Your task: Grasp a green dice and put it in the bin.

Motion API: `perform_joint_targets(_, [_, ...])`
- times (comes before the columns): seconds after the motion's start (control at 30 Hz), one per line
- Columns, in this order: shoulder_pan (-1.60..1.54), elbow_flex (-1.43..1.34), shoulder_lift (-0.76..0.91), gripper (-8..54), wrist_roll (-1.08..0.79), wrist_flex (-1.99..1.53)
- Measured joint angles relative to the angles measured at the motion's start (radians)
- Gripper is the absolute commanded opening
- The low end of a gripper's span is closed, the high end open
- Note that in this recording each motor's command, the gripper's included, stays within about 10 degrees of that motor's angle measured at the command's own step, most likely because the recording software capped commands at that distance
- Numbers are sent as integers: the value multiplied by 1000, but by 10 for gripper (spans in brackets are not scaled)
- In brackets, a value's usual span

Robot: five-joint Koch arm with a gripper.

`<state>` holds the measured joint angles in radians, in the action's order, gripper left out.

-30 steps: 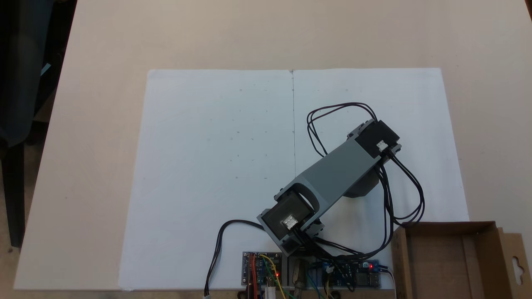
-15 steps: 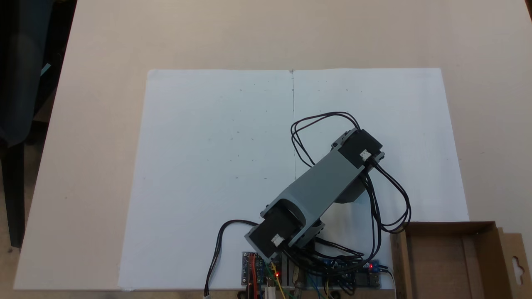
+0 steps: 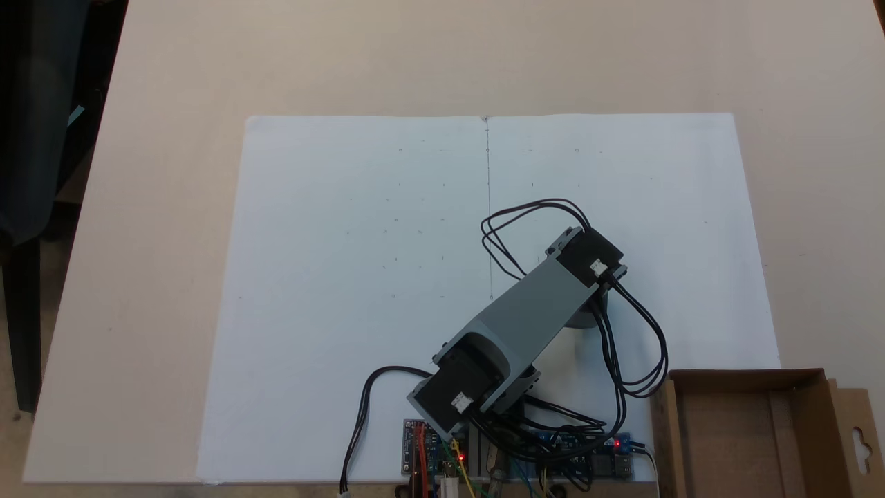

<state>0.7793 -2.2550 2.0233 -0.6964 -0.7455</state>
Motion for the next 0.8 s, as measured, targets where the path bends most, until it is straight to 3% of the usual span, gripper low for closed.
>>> perform_joint_targets(0.4, [23,-71,52,449,0,3])
perform_joint_targets(0.8, [23,-71,-25,432,-6,167])
